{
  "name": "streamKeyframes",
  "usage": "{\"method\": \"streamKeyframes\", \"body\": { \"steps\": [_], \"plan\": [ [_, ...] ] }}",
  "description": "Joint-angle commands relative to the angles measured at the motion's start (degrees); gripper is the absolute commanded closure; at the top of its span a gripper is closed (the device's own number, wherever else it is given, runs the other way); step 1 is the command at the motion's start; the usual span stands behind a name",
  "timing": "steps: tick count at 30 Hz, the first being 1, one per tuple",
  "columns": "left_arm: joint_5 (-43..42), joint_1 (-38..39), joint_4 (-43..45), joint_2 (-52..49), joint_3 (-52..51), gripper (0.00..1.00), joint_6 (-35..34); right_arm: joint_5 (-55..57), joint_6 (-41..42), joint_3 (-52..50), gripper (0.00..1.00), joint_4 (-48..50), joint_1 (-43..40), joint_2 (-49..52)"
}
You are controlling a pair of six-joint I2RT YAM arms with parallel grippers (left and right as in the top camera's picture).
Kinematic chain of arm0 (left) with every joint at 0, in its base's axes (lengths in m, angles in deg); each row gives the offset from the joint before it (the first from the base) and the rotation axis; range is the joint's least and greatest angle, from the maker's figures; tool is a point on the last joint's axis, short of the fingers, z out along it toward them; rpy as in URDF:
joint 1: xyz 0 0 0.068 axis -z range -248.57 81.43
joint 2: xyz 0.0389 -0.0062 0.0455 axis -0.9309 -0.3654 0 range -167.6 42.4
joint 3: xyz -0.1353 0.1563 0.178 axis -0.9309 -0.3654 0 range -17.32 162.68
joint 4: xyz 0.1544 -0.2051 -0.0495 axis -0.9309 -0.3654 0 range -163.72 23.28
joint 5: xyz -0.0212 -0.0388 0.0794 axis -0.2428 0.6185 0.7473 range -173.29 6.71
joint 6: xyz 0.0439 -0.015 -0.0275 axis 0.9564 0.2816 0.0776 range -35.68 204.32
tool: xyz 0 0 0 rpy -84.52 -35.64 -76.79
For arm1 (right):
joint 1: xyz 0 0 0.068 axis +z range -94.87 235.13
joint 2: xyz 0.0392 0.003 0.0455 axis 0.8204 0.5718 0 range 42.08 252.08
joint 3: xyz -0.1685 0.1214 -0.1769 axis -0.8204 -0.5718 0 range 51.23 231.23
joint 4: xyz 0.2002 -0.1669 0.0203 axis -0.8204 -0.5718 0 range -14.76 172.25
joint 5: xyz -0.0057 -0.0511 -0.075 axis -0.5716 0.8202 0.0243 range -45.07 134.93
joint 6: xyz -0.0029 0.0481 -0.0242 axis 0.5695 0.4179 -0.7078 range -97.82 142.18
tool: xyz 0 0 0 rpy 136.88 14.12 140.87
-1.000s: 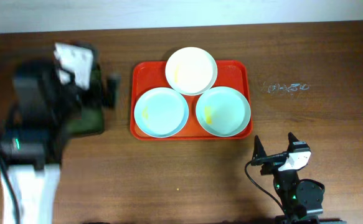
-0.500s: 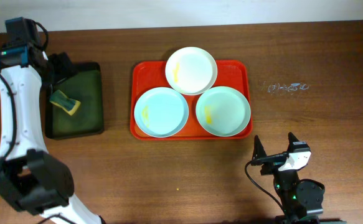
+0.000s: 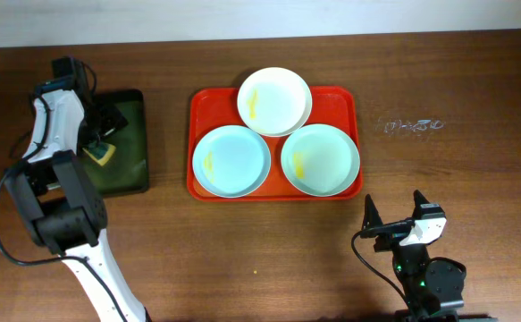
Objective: Clean dirty plates on tray and stack at the side
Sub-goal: 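Reach the left gripper to the black tray and grasp the sponge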
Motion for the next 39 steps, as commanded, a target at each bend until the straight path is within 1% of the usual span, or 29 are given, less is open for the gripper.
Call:
{"method": "streamKeyframes", "body": {
  "steps": [1,3,5,12,13,16,17,18,19,21,22,23,24,28,29,30,31,32,33,34,35,36,37,38,39],
  "plan": [
    [-0.7,-0.9,-0.2,-1.3,1.0,0.12,-4.7,0.3,0.4,-0.4,0.02,-0.2,0.3,-0.5],
    [-0.7,-1.4,-0.2,-1.5,0.6,0.09,-6.9,0.3,0.4,-0.4,0.02,-0.2,0.3,-0.5],
    [-0.7,-1.7,-0.2,-1.5,-0.2,0.08,-8.3,0.3,0.4,-0.4,0.02,-0.2,0.3,-0.5],
    [-0.8,-1.7,-0.2,-3.1,-1.5,0.09,-8.3,0.3,0.4,-0.4,0.02,-0.2,0.3,-0.5],
    [-0.9,-1.7,-0.2,-3.6,-1.5,0.16,-8.3,0.3,0.4,-0.4,0.02,-0.2,0.3,-0.5],
    [-0.9,-1.7,-0.2,-3.7,-1.5,0.56,-8.3,0.3,0.4,-0.4,0.02,-0.2,0.3,-0.5],
    [-0.9,-1.7,-0.2,-3.7,-1.5,0.68,-8.3,0.3,0.4,-0.4,0.02,-0.2,0.3,-0.5],
    [-0.9,-1.7,-0.3,-3.7,-1.5,0.9,-8.2,0.3,0.4,-0.4,0.02,-0.2,0.3,-0.5],
    [-0.9,-1.7,-0.6,-3.7,-1.5,1.0,-8.2,0.3,0.4,-0.4,0.02,-0.2,0.3,-0.5],
    [-0.6,-1.7,-0.8,-3.7,-1.5,1.0,-8.2,0.3,0.4,-0.4,0.01,-0.2,0.3,-0.5],
    [0.0,-1.7,-0.7,-3.7,-1.5,0.77,-8.2,0.3,0.4,-0.4,0.02,-0.2,0.3,-0.5],
    [0.7,-1.7,-0.6,-3.7,-1.5,0.28,-8.2,0.3,0.4,-0.4,0.02,-0.2,0.3,-0.5],
    [2.3,-1.7,0.1,-3.7,-1.5,0.0,-8.2,0.3,0.4,-0.4,0.02,-0.2,0.3,-0.5],
    [9.0,-1.7,2.4,-3.7,-1.5,0.01,-8.2,0.3,0.4,-0.4,0.02,-0.2,0.3,-0.5],
    [9.2,-1.7,3.3,-3.7,-1.5,0.01,-8.2,0.3,0.4,-0.4,0.02,-0.2,0.3,-0.5],
    [9.2,-1.7,4.1,-3.7,-1.5,0.04,-8.2,0.3,0.4,-0.4,0.01,-0.2,0.3,-0.5],
    [9.2,-1.7,4.7,-3.7,-1.5,0.34,-8.2,0.3,0.4,-0.4,0.02,-0.2,0.3,-0.5],
    [9.2,-1.7,5.2,-3.7,-1.5,0.6,-8.2,0.3,0.4,-0.4,0.01,-0.2,0.3,-0.5],
    [9.2,-1.7,5.4,-3.7,-1.5,0.78,-8.2,0.3,0.4,-0.4,0.02,-0.2,0.3,-0.5],
    [9.2,-1.7,5.5,-3.7,-1.5,0.93,-8.2,0.3,0.4,-0.4,0.02,-0.2,0.3,-0.5],
    [9.2,-1.7,5.5,-3.7,-1.5,0.93,-8.2,0.3,0.4,-0.4,0.02,-0.2,0.3,-0.5],
    [9.1,-1.7,5.3,-3.7,-1.5,0.84,-8.2,0.3,0.4,-0.4,0.02,-0.2,0.3,-0.5],
    [8.7,-1.7,4.8,-3.7,-1.5,0.67,-8.2,0.3,0.4,-0.4,0.02,-0.2,0.3,-0.5],
    [7.1,-1.7,4.1,-3.7,-1.5,0.41,-8.2,0.3,0.4,-0.4,0.02,-0.2,0.3,-0.5],
    [4.4,-1.7,3.5,-3.7,-1.5,0.03,-8.2,0.3,0.4,-0.4,0.02,-0.2,0.3,-0.5]
  ]
}}
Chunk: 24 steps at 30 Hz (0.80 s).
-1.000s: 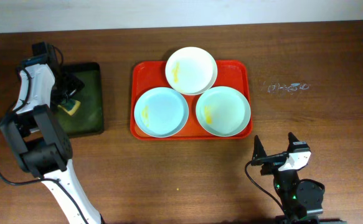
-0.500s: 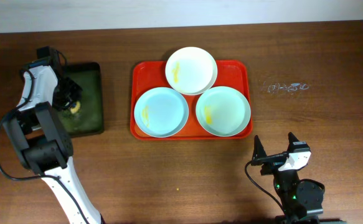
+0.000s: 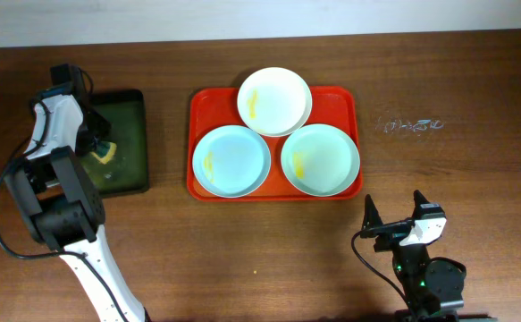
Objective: Clean dirty plates on tray and stack at the side
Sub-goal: 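Reach the left gripper to the black tray and grasp the sponge, then carry the sponge with the left gripper onto the light-blue plate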
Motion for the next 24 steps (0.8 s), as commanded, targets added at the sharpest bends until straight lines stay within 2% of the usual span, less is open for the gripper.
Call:
{"method": "streamKeyframes", "body": {
  "steps": [1,6,7,8,9,10,11,12,14,15,16,21,24],
  "plan": [
    [-6.6,-0.3,-1.9,-0.9,-0.6,0.01,-0.1,0.3,0.4,-0.4,0.02,-0.2,0.3,-0.5],
    [-18.2,-0.3,-6.5,-0.9,-0.6,0.01,-0.1,0.3,0.4,-0.4,0.02,-0.2,0.3,-0.5],
    [-18.8,-0.2,-7.0,-0.9,-0.6,0.08,-0.1,0.3,0.4,-0.4,0.02,-0.2,0.3,-0.5],
    [-18.8,-0.3,-7.0,-0.9,-0.6,0.22,-0.1,0.3,0.4,-0.4,0.02,-0.2,0.3,-0.5],
    [-18.8,-0.3,-7.0,-0.9,-0.6,0.48,-0.1,0.3,0.4,-0.4,0.02,-0.2,0.3,-0.5],
    [-18.8,-0.3,-7.0,-0.9,-0.6,0.67,-0.1,0.3,0.4,-0.4,0.02,-0.2,0.3,-0.5],
    [-18.7,-0.3,-7.0,-0.9,-0.6,0.92,-0.1,0.3,0.4,-0.4,0.01,-0.2,0.3,-0.5],
    [-18.3,-0.3,-7.0,-0.9,-0.6,1.0,-0.1,0.3,0.4,-0.4,0.02,-0.2,0.3,-0.5],
    [-16.5,-0.3,-7.0,-0.9,-0.6,1.0,-0.1,0.3,0.4,-0.4,0.02,-0.2,0.3,-0.5],
    [-13.7,-0.3,-6.6,-0.9,-0.6,0.42,-0.1,0.3,0.4,-0.4,0.02,-0.2,0.3,-0.5],
    [-11.8,-0.3,-6.1,-0.9,-0.6,0.03,-0.1,0.3,0.4,-0.4,0.02,-0.2,0.3,-0.5],
    [-1.9,-0.3,-4.1,-0.9,-0.6,0.01,-0.1,0.3,0.4,-0.4,0.01,-0.2,0.3,-0.5],
    [-0.3,-0.3,-3.1,-0.9,-0.6,0.01,-0.1,0.3,0.4,-0.4,0.02,-0.2,0.3,-0.5]
  ]
}}
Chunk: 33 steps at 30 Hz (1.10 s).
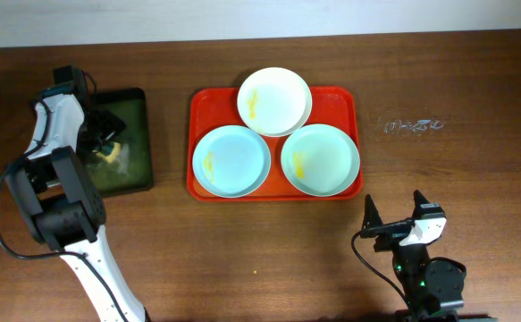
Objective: Clean dirty plates on tray and stack at the side
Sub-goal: 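Carry the sponge with the left gripper onto the light-blue plate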
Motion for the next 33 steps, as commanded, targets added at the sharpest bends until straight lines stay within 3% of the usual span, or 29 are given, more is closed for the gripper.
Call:
{"method": "streamKeyframes", "body": {
  "steps": [1,2,3,4,6,16,20,23,26,33],
  "plan": [
    [5.7,-0.5,0.9,-1.0,-0.7,0.06,0.0,0.3,0.4,-0.4,0.02,-0.2,0.3,-0.5],
    [5.7,-0.5,1.1,-1.0,-0.7,0.32,0.0,0.3,0.4,-0.4,0.01,-0.2,0.3,-0.5],
    [5.7,-0.5,1.1,-1.0,-0.7,0.65,0.0,0.3,0.4,-0.4,0.02,-0.2,0.3,-0.5],
    [5.7,-0.5,1.0,-1.0,-0.7,0.87,0.0,0.3,0.4,-0.4,0.02,-0.2,0.3,-0.5],
    [5.7,-0.5,0.6,-0.9,-0.7,1.0,0.1,0.3,0.4,-0.4,0.02,-0.2,0.3,-0.5],
    [-8.9,-0.5,-15.9,10.1,18.5,1.0,1.8,0.3,0.4,-0.4,0.01,-0.2,0.3,-0.5],
    [-9.5,0.1,-16.8,13.0,18.5,1.0,1.8,0.3,0.4,-0.4,0.02,-0.2,0.3,-0.5],
    [-9.1,2.0,-13.2,10.4,10.5,1.0,1.8,0.3,0.4,-0.4,0.01,-0.2,0.3,-0.5],
    [-9.2,3.7,-9.2,7.8,3.0,1.0,9.6,0.3,0.4,-0.4,0.02,-0.2,0.3,-0.5],
    [-14.3,2.3,-18.8,15.9,16.0,1.0,10.8,0.3,0.4,-0.4,0.02,-0.2,0.3,-0.5]
  ]
}}
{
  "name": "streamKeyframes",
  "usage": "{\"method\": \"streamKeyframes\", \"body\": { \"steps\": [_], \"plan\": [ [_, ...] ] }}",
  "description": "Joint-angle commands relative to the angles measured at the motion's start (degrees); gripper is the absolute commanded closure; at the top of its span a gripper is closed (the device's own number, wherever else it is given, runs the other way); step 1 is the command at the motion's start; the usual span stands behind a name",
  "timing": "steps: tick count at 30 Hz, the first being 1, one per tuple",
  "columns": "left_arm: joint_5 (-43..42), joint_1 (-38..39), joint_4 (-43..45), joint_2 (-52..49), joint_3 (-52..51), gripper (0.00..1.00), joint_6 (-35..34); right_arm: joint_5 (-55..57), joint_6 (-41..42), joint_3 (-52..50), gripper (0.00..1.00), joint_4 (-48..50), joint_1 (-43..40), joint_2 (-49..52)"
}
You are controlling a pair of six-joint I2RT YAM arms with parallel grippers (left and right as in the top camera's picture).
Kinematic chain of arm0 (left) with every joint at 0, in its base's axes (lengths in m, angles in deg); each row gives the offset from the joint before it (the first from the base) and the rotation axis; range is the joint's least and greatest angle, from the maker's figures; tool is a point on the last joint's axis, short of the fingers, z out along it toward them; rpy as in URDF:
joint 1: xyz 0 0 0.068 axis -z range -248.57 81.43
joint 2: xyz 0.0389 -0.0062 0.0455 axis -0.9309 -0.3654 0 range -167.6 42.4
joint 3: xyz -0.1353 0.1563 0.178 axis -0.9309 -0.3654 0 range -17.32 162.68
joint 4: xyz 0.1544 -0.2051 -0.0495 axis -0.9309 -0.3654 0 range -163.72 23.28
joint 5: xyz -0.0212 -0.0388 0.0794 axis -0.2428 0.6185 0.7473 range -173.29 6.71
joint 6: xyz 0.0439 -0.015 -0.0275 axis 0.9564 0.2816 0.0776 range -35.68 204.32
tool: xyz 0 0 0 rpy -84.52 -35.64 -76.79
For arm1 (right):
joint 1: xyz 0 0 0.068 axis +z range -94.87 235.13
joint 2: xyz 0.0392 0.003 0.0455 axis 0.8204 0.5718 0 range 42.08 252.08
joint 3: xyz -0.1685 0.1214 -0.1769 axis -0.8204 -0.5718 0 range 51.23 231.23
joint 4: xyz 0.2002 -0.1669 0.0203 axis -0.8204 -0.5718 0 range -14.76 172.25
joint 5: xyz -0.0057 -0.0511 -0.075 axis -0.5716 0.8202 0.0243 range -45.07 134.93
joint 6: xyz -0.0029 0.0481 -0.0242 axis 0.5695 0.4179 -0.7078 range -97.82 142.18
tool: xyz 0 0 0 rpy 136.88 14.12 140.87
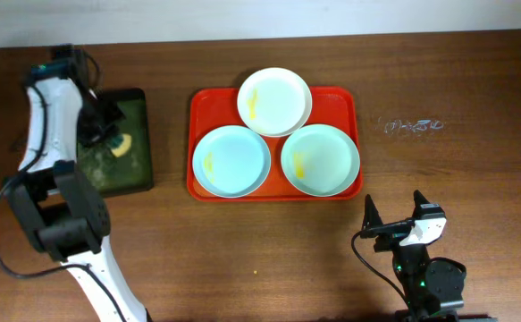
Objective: Clean dirty plates on tray and stack at the side
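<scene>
Three dirty plates lie on the red tray: a white plate at the back, a pale blue plate at front left and another pale blue plate at front right, each with a yellow smear. My left gripper hangs over the dark green tray, apparently shut on the yellow sponge, which looks squeezed into a crescent. My right gripper rests near the front edge at the right, open and holding nothing.
The dark green tray sits at the far left, a hand's width from the red tray. A faint chalk-like scribble marks the table to the right of the red tray. The pale wall runs along the table's back edge.
The left arm has swung its elbow outward to the left, and the sponge has shifted right and slightly back within the green tray. Plates and right arm are unchanged.
The left gripper was on the sponge at the green tray's left side. It stayed there over the following moments while the green tray slid slightly right. Now the sponge sits further right in that tray. The plates and the right arm never moved.
</scene>
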Motion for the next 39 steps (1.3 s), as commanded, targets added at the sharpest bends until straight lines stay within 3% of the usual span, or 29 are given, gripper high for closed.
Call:
{"method": "streamKeyframes", "body": {
  "steps": [1,4,8,14,19,26,29,31,32,33,39],
  "plan": [
    [-5.1,-0.1,-2.8,11.4,8.3,1.0,1.6,0.3,0.4,-0.4,0.01,-0.2,0.3,-0.5],
    [-7.4,5.1,-6.4,18.1,8.3,1.0,0.6,0.3,0.4,-0.4,0.02,-0.2,0.3,-0.5],
    [-7.1,16.2,-7.9,17.1,3.5,1.0,1.2,0.3,0.4,-0.4,0.02,-0.2,0.3,-0.5],
    [4.2,30.0,10.2,13.7,-16.7,1.0,-0.6,0.3,0.4,-0.4,0.02,-0.2,0.3,-0.5],
    [4.2,33.4,21.2,9.1,-23.6,1.0,-2.6,0.3,0.4,-0.4,0.02,-0.2,0.3,-0.5],
    [3.1,35.0,22.2,3.7,-23.6,0.96,-4.8,0.3,0.4,-0.4,0.02,-0.2,0.3,-0.5],
    [2.5,34.8,19.1,4.6,-20.9,0.74,-2.3,0.3,0.4,-0.4,0.02,-0.2,0.3,-0.5],
    [2.7,33.3,10.0,6.2,-12.9,0.39,-0.5,0.3,0.4,-0.4,0.02,-0.2,0.3,-0.5],
    [2.7,32.7,7.5,6.6,-10.6,0.12,-0.5,0.3,0.5,-0.4,0.02,-0.2,0.3,-0.5],
    [2.7,31.6,3.3,7.2,-6.4,0.0,-0.5,0.3,0.4,-0.4,0.02,-0.2,0.3,-0.5],
    [3.0,23.4,-11.2,10.4,7.8,0.01,-1.0,0.3,0.4,-0.4,0.02,-0.2,0.3,-0.5]
  ]
}}
